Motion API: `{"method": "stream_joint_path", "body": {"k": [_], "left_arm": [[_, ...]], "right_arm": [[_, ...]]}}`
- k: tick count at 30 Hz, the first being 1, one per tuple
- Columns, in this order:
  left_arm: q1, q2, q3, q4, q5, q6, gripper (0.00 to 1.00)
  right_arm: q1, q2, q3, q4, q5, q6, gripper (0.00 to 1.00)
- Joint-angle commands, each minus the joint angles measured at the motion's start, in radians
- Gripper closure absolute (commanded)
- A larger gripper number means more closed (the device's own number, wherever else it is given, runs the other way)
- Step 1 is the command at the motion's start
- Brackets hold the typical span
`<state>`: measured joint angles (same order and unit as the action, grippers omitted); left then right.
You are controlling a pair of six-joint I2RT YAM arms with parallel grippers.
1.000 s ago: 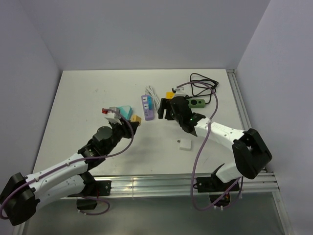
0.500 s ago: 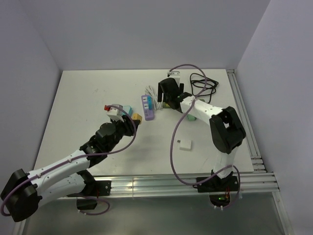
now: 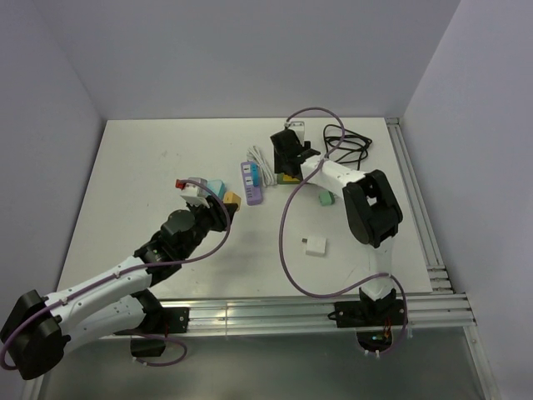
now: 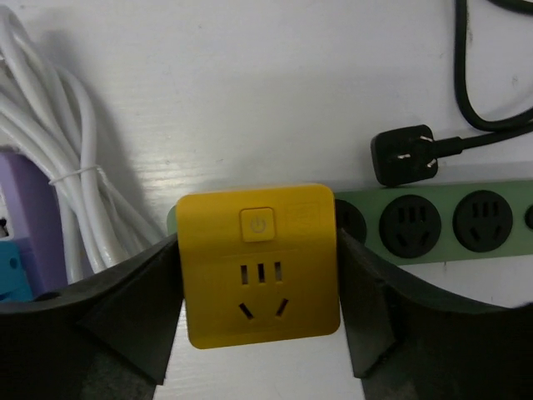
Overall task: Insert the plug
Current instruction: Move the socket to the center of the board.
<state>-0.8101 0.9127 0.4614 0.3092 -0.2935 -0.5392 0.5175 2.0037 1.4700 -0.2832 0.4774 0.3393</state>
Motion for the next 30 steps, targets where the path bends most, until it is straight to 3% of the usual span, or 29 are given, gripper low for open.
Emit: {"method": "stream_joint_path", "body": {"k": [1, 3, 7, 13, 20, 30], "left_arm": [[0.003, -0.020, -0.003, 0.056, 0.007, 0.007, 1.00], [0.005, -0.017, -0.004, 0.057, 0.008, 0.004, 1.00], [0.005, 0.001, -0.004, 0.059, 0.031, 0.004, 1.00], [0.005, 0.003, -0.010, 0.067, 0.005, -0.013, 1.00], [0.006, -0.029, 0.000, 0.013, 0.007, -0.027, 0.99], [0.006, -0.205, -0.021, -0.168, -0.141, -0.130, 1.00]], "right_arm": [[-0.019, -0.028, -0.014, 0.018, -0.051, -0.019, 0.30], [-0.020, -0.046, -0.060, 0.042, -0.088, -0.026, 0.42], [-0.017, -0.114, -0.157, 0.081, -0.135, -0.026, 0.55], [0.019, -0.215, -0.266, 0.113, -0.203, -0.039, 0.55], [0.179, -0.195, -0.191, 0.021, -0.217, -0.037, 0.54], [0.397, -0.151, -0.109, -0.047, -0.312, 0.027, 0.52]]}}
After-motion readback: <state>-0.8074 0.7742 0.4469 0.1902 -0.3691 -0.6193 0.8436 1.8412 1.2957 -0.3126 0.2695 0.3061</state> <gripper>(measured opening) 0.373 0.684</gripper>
